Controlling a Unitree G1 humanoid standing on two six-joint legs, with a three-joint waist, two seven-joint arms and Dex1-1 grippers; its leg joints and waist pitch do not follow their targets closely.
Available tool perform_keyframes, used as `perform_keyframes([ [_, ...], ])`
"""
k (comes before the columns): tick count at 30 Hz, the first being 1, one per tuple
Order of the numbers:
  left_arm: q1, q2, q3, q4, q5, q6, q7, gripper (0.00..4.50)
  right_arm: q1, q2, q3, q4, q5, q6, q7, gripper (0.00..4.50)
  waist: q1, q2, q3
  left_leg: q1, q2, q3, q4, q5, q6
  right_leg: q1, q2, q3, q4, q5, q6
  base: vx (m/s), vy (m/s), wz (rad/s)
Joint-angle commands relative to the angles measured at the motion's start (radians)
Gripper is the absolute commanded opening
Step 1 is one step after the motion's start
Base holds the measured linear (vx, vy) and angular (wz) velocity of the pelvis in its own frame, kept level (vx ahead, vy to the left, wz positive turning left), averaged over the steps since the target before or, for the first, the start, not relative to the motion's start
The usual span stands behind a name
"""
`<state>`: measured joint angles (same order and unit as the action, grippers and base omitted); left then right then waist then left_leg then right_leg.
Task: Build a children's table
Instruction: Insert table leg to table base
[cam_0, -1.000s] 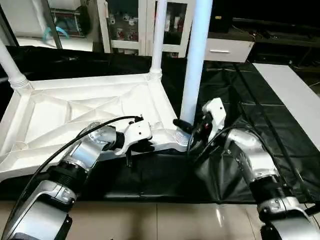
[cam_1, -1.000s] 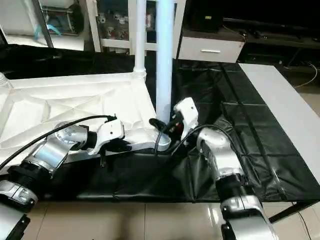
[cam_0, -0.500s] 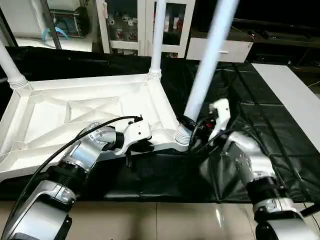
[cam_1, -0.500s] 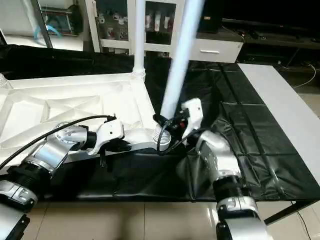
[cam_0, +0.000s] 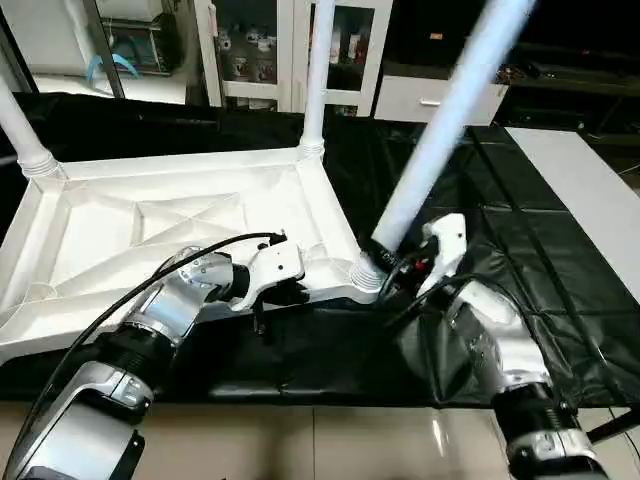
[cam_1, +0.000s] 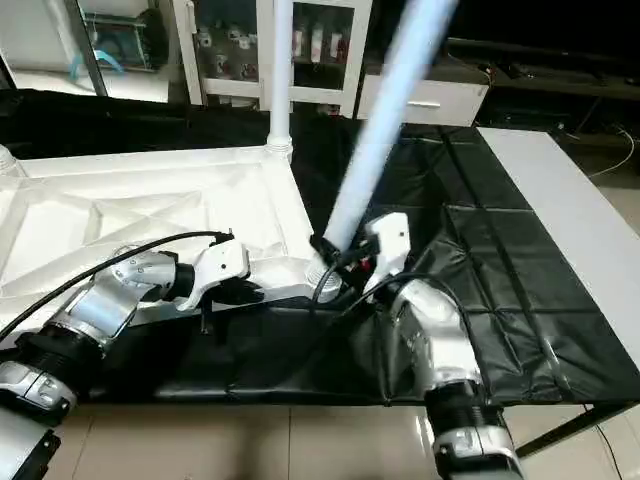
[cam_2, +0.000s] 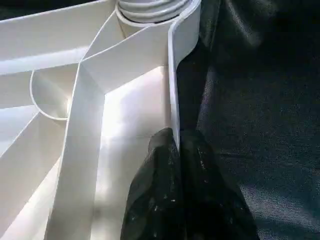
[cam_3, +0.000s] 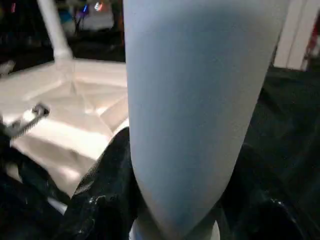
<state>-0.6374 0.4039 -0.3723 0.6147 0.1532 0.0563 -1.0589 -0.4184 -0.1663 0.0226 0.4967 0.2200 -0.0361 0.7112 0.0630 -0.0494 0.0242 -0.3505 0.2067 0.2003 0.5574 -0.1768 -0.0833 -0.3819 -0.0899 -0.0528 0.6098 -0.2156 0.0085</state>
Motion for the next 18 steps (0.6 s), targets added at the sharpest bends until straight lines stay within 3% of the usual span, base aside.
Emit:
perform_keyframes([
  [1,0.040,0.010,-0.061,0.069,0.066,0.027,0.000,0.00,0.049,-0.024,0.059,0.021,-0.068,0.025,0.025,1.85,0.003,0.008,-0.033,0.007,0.031,-0.016,-0.070,-0.285,-0.001,0.022,-0.050,0.043,-0.081,-0.179,-0.183,0.000,0.000,0.00],
  [6,0.037,0.005,-0.061,0.072,0.064,0.028,0.002,0.00,0.065,-0.049,0.133,0.007,-0.109,0.098,0.061,1.85,0.004,0.005,-0.034,0.006,0.030,-0.016,-0.068,-0.262,0.009,0.025,-0.047,0.042,-0.076,-0.120,-0.193,0.000,0.000,0.00],
  [9,0.038,0.005,-0.059,0.072,0.063,0.028,0.003,0.00,0.051,-0.045,0.116,0.022,-0.091,0.145,0.046,1.85,0.003,0.002,-0.032,0.007,0.030,-0.016,-0.070,-0.288,0.006,0.023,-0.049,0.043,-0.081,-0.171,-0.184,0.000,0.000,0.00],
  [12,0.040,0.006,-0.059,0.070,0.063,0.028,0.002,0.00,0.025,-0.048,0.093,0.065,-0.090,0.195,0.010,1.85,0.001,0.008,-0.031,0.010,0.033,-0.020,-0.075,-0.322,-0.009,0.019,-0.049,0.043,-0.084,-0.208,-0.179,0.000,0.000,0.00],
  [15,0.042,0.005,-0.060,0.070,0.064,0.028,0.002,0.00,0.024,-0.068,0.125,0.091,-0.132,0.214,0.002,1.85,-0.001,0.007,-0.032,0.009,0.032,-0.019,-0.074,-0.322,-0.015,0.020,-0.048,0.043,-0.083,-0.188,-0.180,0.000,0.000,0.00],
  [18,0.040,0.002,-0.060,0.073,0.063,0.027,0.002,0.00,0.045,-0.079,0.148,0.094,-0.150,0.225,0.013,1.85,-0.002,0.007,-0.029,0.012,0.033,-0.022,-0.078,-0.375,-0.026,0.014,-0.050,0.042,-0.092,-0.266,-0.161,0.000,0.000,0.00],
])
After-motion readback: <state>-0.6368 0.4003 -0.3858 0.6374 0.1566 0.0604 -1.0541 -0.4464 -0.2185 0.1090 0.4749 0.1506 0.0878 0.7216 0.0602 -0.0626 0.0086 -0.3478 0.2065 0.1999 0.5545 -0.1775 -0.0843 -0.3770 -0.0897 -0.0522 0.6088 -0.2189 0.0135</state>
